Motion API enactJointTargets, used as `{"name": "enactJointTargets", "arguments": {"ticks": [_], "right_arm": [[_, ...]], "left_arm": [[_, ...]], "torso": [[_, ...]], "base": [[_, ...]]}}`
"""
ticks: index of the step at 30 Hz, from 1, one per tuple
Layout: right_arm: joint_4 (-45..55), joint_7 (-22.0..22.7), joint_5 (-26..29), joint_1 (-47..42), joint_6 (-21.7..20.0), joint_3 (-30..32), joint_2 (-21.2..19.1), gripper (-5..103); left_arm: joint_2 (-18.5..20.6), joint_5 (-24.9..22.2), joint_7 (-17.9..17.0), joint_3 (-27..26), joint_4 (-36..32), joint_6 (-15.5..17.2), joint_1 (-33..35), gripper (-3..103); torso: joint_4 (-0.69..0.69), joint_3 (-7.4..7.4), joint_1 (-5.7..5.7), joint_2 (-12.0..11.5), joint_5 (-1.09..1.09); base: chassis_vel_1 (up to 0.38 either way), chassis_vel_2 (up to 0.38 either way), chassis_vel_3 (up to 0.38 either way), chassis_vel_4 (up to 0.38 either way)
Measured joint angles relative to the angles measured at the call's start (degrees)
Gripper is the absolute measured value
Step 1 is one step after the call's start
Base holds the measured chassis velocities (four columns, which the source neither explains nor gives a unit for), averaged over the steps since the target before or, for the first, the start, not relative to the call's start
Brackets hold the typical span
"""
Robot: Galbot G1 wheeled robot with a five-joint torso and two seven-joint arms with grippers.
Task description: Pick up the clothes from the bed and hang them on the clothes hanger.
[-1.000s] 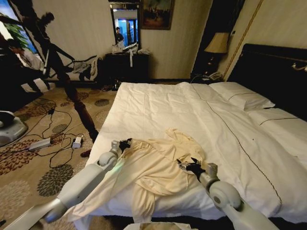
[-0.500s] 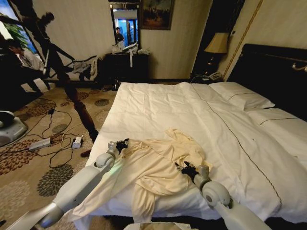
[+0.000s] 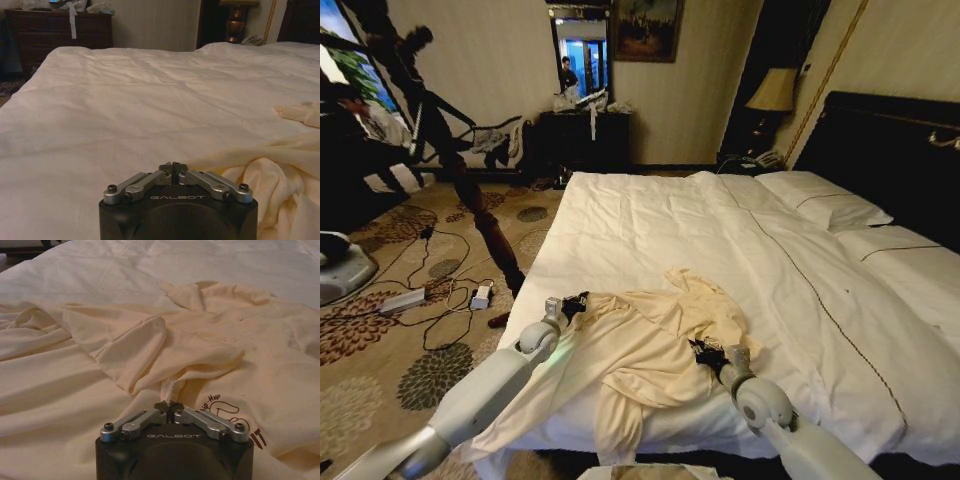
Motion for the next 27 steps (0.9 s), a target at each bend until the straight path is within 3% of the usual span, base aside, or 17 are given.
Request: {"name": "enactJointTargets", "arguments": {"ticks": [6,9,10,11,12,14,15,16,17,19,20,22,24,27], "right_arm": [[1.57,0.36,2.18,-0.49,0.25,0.63,-0.62,0],[6.34,1.33,8.96,-1.95,-1.8,3.12,-2.4,0],[6.34,1.33,8.96,-1.95,-1.8,3.12,-2.4,0],[9.25,2.18,13.25,-2.49,-3.35,4.88,-3.49,0],[9.74,2.3,14.06,-2.56,-3.62,5.2,-3.67,0],[17.92,4.93,28.69,-1.45,-7.28,10.9,-7.16,0],[17.92,4.93,28.69,-1.45,-7.28,10.9,-7.16,0],[19.62,6.19,33.33,0.49,-7.35,11.92,-8.12,0],[20.0,8.28,38.17,3.96,-6.5,12.12,-8.78,0],[16.24,11.99,45.01,12.6,-5.7,10.27,-8.54,0],[16.24,11.99,45.01,12.6,-5.7,10.27,-8.54,0],[8.85,15.2,49.27,20.52,-6.07,7.97,-7.41,0],[3.7,18.59,52.44,24.66,-7.61,6.98,-6.78,0],[3.1,20.45,54.2,25.16,-9.53,7.67,-7.67,0]], "left_arm": [[0.9,-0.47,0.0,-0.63,-1.29,0.31,0.58,1],[4.31,-2.03,-0.01,-2.68,-5.49,1.17,2.59,1],[4.31,-2.03,-0.01,-2.68,-5.49,1.17,2.59,1],[6.4,-3.49,-0.01,-4.57,-8.78,1.66,4.11,1],[6.78,-3.82,-0.01,-4.97,-9.44,1.75,4.39,1],[12.73,-14.81,-0.19,-12.23,-21.99,3.41,7.86,1],[12.73,-14.81,-0.19,-12.23,-21.99,3.41,7.86,1],[13.5,-20.07,-2.15,-13.83,-24.64,3.94,7.52,1],[13.44,-28.49,-7.0,-14.75,-26.07,5.77,5.67,1],[10.73,-37.84,-14.54,-13.68,-22.8,9.97,0.3,1],[10.73,-37.84,-14.54,-13.68,-22.8,9.97,0.3,1],[7.2,-41.3,-19.49,-11.51,-13.79,15.06,-6.4,1],[6.37,-40.57,-21.99,-9.65,-7.6,20.07,-8.73,1],[8.03,-37.6,-21.46,-10.01,-6.57,22.92,-7.54,1]], "torso": [[0.0,0.0,0.0,0.0,0.0],[-0.02,0.0,0.01,0.0,0.0],[-0.02,0.0,0.01,0.0,0.0],[-0.01,0.0,0.01,0.0,-0.02],[-0.01,0.0,0.01,0.0,-0.02],[0.05,-0.01,-0.01,0.01,0.02],[0.05,-0.01,-0.01,0.01,0.02],[0.03,-0.02,-0.02,0.02,0.02],[0.01,-0.03,-0.03,0.04,0.03],[0.01,-0.02,-0.03,0.03,-0.02],[0.01,-0.02,-0.03,0.03,-0.02],[-0.04,0.0,0.01,0.01,0.0],[-0.03,0.05,0.1,-0.05,0.02],[-0.01,0.04,0.09,-0.04,0.0]], "base": [[0.0,0.0,0.0,0.0],[0.0,0.0,0.0,0.0],[0.0,0.0,0.0,0.0],[0.0,0.0,0.0,0.0],[0.0,0.0,0.0,0.0],[0.0,0.0,0.0,0.0],[0.0,0.0,0.0,0.0],[0.0,0.0,0.0,0.0],[0.0,0.0,0.0,0.0],[0.0,0.0,0.0,0.0],[0.0,0.0,0.0,0.0],[0.0,0.0,0.0,0.0],[0.0,0.0,0.0,0.0],[0.0,0.0,0.0,0.0]]}}
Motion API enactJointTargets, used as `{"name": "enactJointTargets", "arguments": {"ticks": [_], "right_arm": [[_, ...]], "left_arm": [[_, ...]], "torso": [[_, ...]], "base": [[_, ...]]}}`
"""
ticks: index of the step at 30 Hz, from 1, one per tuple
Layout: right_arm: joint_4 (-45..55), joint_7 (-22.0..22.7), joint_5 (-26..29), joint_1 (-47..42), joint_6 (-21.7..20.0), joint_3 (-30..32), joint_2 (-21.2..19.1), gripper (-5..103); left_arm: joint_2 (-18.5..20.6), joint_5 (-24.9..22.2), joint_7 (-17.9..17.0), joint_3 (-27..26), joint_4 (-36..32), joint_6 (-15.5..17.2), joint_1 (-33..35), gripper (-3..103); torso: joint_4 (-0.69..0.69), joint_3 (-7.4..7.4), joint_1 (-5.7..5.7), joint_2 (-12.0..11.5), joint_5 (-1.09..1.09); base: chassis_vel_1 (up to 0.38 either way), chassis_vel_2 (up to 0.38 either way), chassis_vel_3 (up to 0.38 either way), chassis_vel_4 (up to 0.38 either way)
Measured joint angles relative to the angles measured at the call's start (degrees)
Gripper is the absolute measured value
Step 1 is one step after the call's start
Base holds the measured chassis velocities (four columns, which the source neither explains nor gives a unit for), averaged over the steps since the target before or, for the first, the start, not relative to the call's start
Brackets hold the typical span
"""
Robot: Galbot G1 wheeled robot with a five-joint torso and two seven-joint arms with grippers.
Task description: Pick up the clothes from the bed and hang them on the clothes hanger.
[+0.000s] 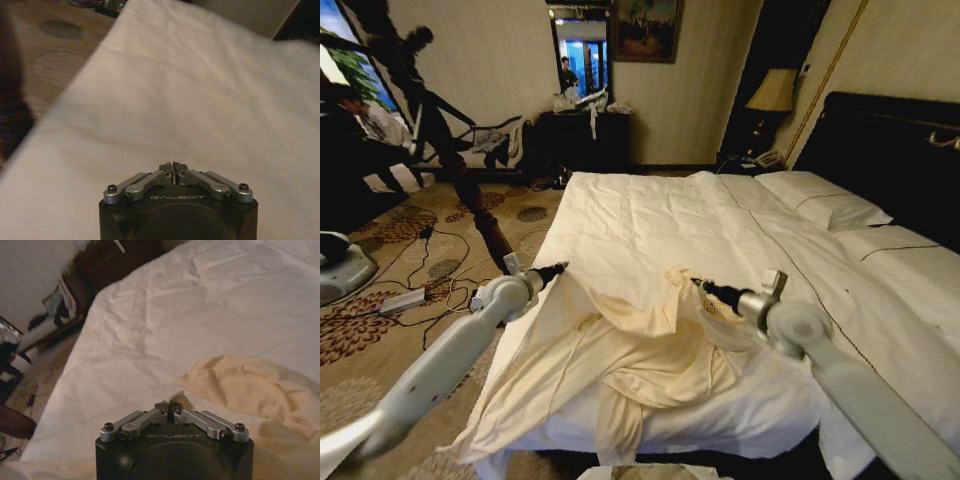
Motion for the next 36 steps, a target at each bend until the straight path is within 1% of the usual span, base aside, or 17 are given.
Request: {"name": "enactJointTargets", "arguments": {"ticks": [4,8,14,16,18,19,21,22,24,25,26,27,28,29,30,32,36], "right_arm": [[2.22,0.09,-0.66,-3.59,-1.46,1.44,-1.72,0],[4.61,-2.73,-5.72,-6.6,-1.56,2.1,-2.74,0],[9.46,-5.61,-13.98,-11.16,-0.8,2.46,-4.31,0],[14.38,-8.21,-17.59,-17.05,-1.09,5.52,-6.8,0],[17.48,-10.03,-18.19,-19.88,-1.29,8.46,-8.12,0],[20.71,-11.75,-17.86,-21.81,-1.22,12.04,-9.46,0],[25.19,-13.66,-12.82,-22.73,2.11,17.08,-12.16,0],[25.19,-13.66,-12.82,-22.73,2.11,17.08,-12.16,0],[20.11,-12.26,-5.23,-18.27,6.32,12.86,-11.8,0],[13.61,-7.84,-1.15,-14.13,6.54,7.3,-9.57,0],[13.61,-7.84,-1.15,-14.13,6.54,7.3,-9.57,0],[6.46,-4.5,0.84,-9.77,5.69,2.52,-6.87,0],[6.46,-4.5,0.84,-9.77,5.69,2.52,-6.87,0],[-3.46,-3.95,-0.5,-2.59,4.19,-2.33,-4.19,0],[-7.93,-5.41,-3.21,1.18,3.48,-3.62,-3.73,0],[-9.72,-7.09,-5.78,4.63,2.66,-2.56,-4.41,0],[-8.18,-8.77,-8.68,3.99,2.99,-0.33,-5.47,0]], "left_arm": [[3.57,6.16,3.0,-2.58,-4.62,1.88,9.27,1],[5.31,20.04,7.88,-5.63,-10.12,-5.32,18.24,1],[6.98,31.12,10.35,-10.54,-16.38,-10.55,23.81,1],[9.87,40.51,16.33,-17.27,-22.99,-14.57,30.18,1],[11.28,40.14,18.85,-20.69,-27.63,-15.91,32.92,1],[12.36,35.27,19.8,-24.28,-33.03,-16.42,34.73,1],[14.4,18.65,15.42,-29.98,-41.05,-15.25,35.24,1],[14.4,18.65,15.42,-29.98,-41.05,-15.25,35.24,1],[13.53,2.97,6.53,-25.25,-38.23,-9.96,30.55,1],[11.31,-1.47,2.19,-19.53,-33.19,-6.01,26.65,1],[11.31,-1.47,2.19,-19.53,-33.19,-6.01,26.65,1],[8.41,-2.83,-0.5,-13.89,-26.87,-2.06,22.28,1],[8.41,-2.83,-0.5,-13.89,-26.87,-2.06,22.28,1],[4.87,0.73,-1.25,-7.97,-15.78,1.33,15.17,1],[3.79,6.01,0.85,-5.53,-8.63,1.84,11.23,1],[3.64,10.67,3.82,-5.26,-3.98,0.13,8.16,1],[3.99,13.73,5.96,-6.37,-4.24,-3.71,8.86,1]], "torso": [[0.03,-0.05,-0.14,0.04,-0.02],[0.06,-0.05,-0.13,0.06,-0.01],[-0.03,-0.04,-0.08,0.04,0.02],[0.04,-0.04,-0.1,0.05,-0.01],[0.06,-0.04,-0.1,0.05,0.0],[0.05,-0.05,-0.1,0.05,0.0],[-0.03,-0.08,-0.14,0.09,0.07],[-0.03,-0.08,-0.14,0.09,0.07],[0.01,-0.08,-0.15,0.09,0.0],[0.05,-0.06,-0.14,0.08,-0.01],[0.05,-0.06,-0.14,0.08,-0.01],[0.07,-0.03,-0.12,0.05,-0.02],[0.07,-0.03,-0.12,0.05,-0.02],[0.03,0.01,-0.05,-0.01,0.0],[-0.02,0.02,-0.01,-0.02,0.04],[0.0,0.02,0.02,-0.02,0.02],[0.03,-0.03,-0.05,0.01,-0.05]], "base": [[0.0,0.0,0.0,0.0],[0.0,0.0,0.0,0.0],[0.0,0.0,0.0,0.0],[0.0,0.0,0.0,0.0],[0.0,0.0,0.0,0.0],[0.0,0.0,0.0,0.0],[0.0,0.0,0.0,0.0],[0.0,0.0,0.0,0.0],[0.0,0.0,0.0,0.0],[0.0,0.0,0.0,0.0],[0.0,0.0,0.0,0.0],[0.0,0.0,0.0,0.0],[0.0,0.0,0.0,0.0],[0.0,0.0,0.0,0.0],[0.0,0.0,0.0,0.0],[0.0,0.0,0.0,0.0],[0.0,0.0,0.0,0.0]]}}
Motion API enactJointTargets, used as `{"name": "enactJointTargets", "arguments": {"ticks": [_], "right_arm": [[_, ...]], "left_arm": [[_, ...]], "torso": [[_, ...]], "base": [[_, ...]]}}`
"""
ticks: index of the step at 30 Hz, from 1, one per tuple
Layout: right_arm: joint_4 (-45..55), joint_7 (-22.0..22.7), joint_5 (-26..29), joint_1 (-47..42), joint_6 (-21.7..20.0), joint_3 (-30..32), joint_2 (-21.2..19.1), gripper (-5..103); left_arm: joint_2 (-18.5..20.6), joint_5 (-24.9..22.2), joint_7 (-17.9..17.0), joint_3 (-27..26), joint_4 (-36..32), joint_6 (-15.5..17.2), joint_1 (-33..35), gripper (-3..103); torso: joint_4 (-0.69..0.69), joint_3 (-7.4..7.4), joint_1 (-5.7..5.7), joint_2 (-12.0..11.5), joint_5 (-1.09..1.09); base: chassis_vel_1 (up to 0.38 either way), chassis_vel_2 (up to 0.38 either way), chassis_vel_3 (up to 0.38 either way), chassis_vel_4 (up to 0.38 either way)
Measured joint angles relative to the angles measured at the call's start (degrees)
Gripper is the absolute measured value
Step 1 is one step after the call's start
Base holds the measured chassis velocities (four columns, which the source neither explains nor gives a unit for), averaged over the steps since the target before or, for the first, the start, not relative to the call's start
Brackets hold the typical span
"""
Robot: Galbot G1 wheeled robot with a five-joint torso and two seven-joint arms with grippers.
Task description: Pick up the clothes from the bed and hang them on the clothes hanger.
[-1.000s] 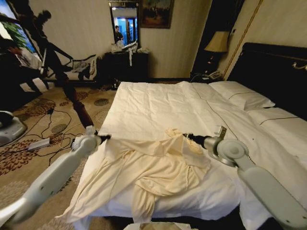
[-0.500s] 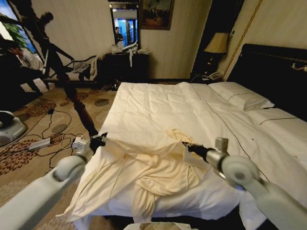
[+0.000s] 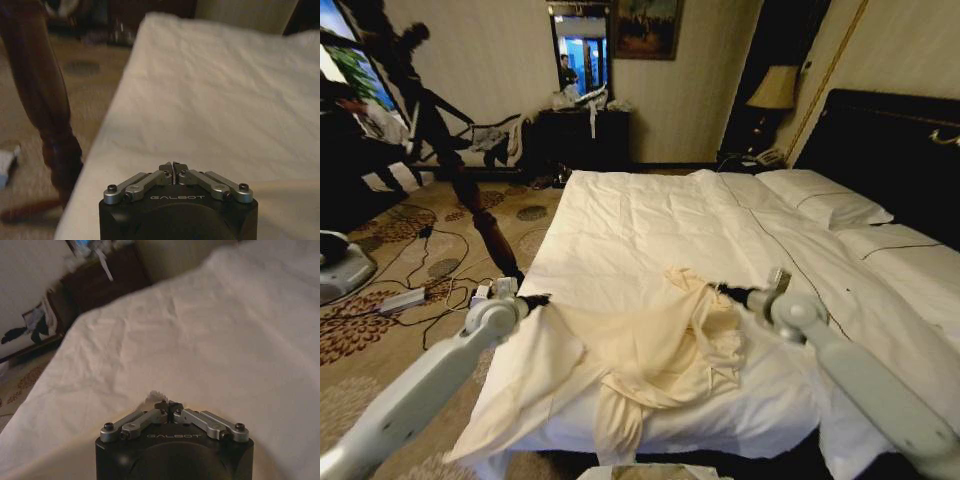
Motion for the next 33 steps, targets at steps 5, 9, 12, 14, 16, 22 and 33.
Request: {"name": "enactJointTargets", "arguments": {"ticks": [5,9,12,14,16,22,33], "right_arm": [[5.98,-1.99,-3.75,1.32,4.34,1.77,-0.01,0],[11.74,-2.11,-4.39,4.97,6.32,1.76,-0.4,0],[14.82,-2.31,-4.86,6.96,6.99,1.68,-1.36,0],[16.59,-2.97,-5.82,8.47,7.72,1.74,-2.46,0],[16.87,-3.61,-6.69,11.19,8.41,2.02,-3.73,0],[12.84,-4.02,-5.87,18.9,8.95,0.79,-5.04,0],[1.19,-6.76,-5.38,30.24,10.31,-2.35,-6.08,0]], "left_arm": [[2.24,6.58,1.55,-0.93,-6.83,-7.68,-0.57,1],[4.55,7.78,1.45,-0.99,-13.72,-9.07,-3.82,1],[6.45,7.23,1.52,-0.99,-17.45,-9.27,-6.3,1],[8.25,6.16,1.65,-1.41,-20.11,-9.33,-8.29,1],[10.67,3.71,1.28,-1.68,-22.14,-9.14,-12.71,1],[13.86,0.79,1.36,1.12,-18.9,-8.57,-25.11,1],[16.41,-1.53,1.81,4.09,-14.77,-7.41,-35.01,1]], "torso": [[-0.02,-0.03,-0.09,0.06,0.03],[0.0,0.0,-0.01,0.03,0.05],[-0.02,-0.01,-0.03,0.04,0.07],[-0.03,-0.02,-0.07,0.05,0.05],[0.0,-0.02,-0.08,0.04,0.04],[-0.03,0.0,-0.04,0.03,0.07],[-0.03,0.0,-0.02,0.03,0.06]], "base": [[0.0,0.0,0.0,0.0],[0.0,0.0,0.0,0.0],[0.0,0.0,0.0,0.0],[0.0,0.0,0.0,0.0],[0.0,0.0,0.0,0.0],[0.0,0.0,0.0,0.0],[0.0,0.0,0.0,0.0]]}}
